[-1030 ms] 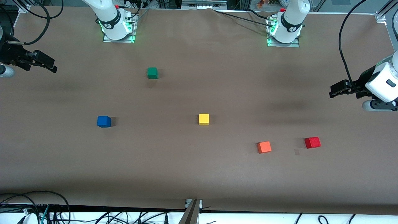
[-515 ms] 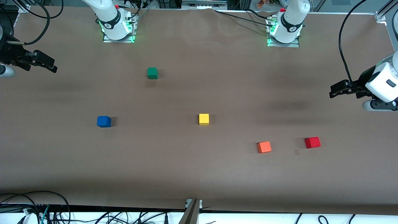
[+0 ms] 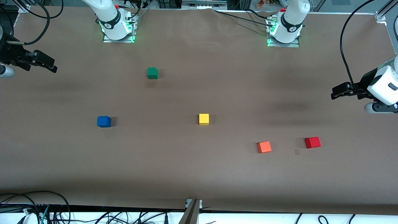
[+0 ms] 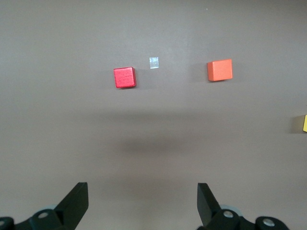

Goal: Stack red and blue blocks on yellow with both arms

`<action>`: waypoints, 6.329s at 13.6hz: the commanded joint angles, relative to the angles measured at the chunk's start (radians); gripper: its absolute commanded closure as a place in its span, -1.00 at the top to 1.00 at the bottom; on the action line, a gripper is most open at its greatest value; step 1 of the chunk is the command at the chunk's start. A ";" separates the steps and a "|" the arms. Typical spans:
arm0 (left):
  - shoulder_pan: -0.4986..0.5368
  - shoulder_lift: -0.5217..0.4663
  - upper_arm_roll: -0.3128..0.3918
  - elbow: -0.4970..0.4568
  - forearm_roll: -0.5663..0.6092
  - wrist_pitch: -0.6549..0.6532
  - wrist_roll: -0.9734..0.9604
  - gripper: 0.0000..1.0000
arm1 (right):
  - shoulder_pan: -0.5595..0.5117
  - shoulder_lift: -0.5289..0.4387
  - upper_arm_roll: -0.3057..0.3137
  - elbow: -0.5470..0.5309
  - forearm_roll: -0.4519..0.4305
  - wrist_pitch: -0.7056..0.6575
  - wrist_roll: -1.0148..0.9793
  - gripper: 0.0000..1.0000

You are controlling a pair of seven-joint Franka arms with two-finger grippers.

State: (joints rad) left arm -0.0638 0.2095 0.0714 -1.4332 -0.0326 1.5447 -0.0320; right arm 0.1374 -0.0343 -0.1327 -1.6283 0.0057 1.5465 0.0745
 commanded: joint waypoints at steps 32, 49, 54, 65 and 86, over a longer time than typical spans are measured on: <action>0.137 0.515 -0.039 -0.176 -0.020 0.793 0.029 1.00 | 0.004 0.007 -0.001 0.022 -0.007 -0.011 -0.004 0.99; -0.301 0.455 -0.055 0.062 -0.007 0.551 -0.415 -1.00 | -0.010 0.143 -0.008 0.028 -0.007 0.032 -0.009 0.99; -0.479 0.522 -0.053 0.143 -0.012 0.560 -0.606 -1.00 | -0.012 0.318 -0.010 0.030 0.005 0.111 -0.079 0.99; -0.633 0.622 -0.047 0.212 -0.009 0.563 -0.732 -1.00 | 0.041 0.666 0.012 -0.002 0.099 0.558 -0.081 0.99; -0.671 0.688 -0.036 0.241 -0.006 0.589 -0.769 -1.00 | 0.017 0.625 0.010 -0.072 0.106 0.580 -0.219 -0.55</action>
State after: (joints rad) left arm -0.7203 0.8636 0.0144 -1.2326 -0.0327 2.1309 -0.7904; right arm 0.1580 0.6337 -0.1276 -1.7097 0.0894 2.1399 -0.1239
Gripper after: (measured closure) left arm 0.441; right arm 0.454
